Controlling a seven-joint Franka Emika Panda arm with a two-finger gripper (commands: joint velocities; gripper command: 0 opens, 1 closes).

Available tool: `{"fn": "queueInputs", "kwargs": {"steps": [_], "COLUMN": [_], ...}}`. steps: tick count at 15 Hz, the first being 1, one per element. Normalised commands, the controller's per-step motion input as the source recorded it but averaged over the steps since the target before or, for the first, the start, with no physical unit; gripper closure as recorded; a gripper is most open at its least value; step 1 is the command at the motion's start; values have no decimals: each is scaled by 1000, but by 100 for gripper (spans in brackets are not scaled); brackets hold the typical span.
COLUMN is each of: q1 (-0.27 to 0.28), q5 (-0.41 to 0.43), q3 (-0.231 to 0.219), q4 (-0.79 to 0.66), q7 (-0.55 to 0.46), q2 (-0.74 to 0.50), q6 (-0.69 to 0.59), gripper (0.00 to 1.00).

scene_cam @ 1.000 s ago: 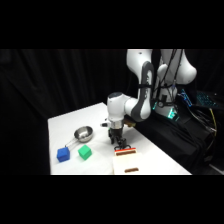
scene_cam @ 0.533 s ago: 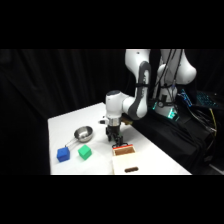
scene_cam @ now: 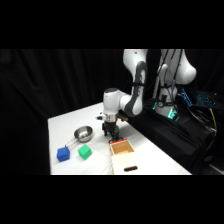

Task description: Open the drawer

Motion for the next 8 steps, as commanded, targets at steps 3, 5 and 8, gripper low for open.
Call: {"fn": "queueInputs", "kwargs": {"steps": [3,5,8], "q1": [-41,-120,-152], "q5": [-139,-70,23], "q3": [-105,26,120], "q4": [-150,-161,-168], "q7": [-148,-165,-139], "q2": [-224,-261,-351], "q6": [94,-1,-222], "gripper": [0,0,0]}}
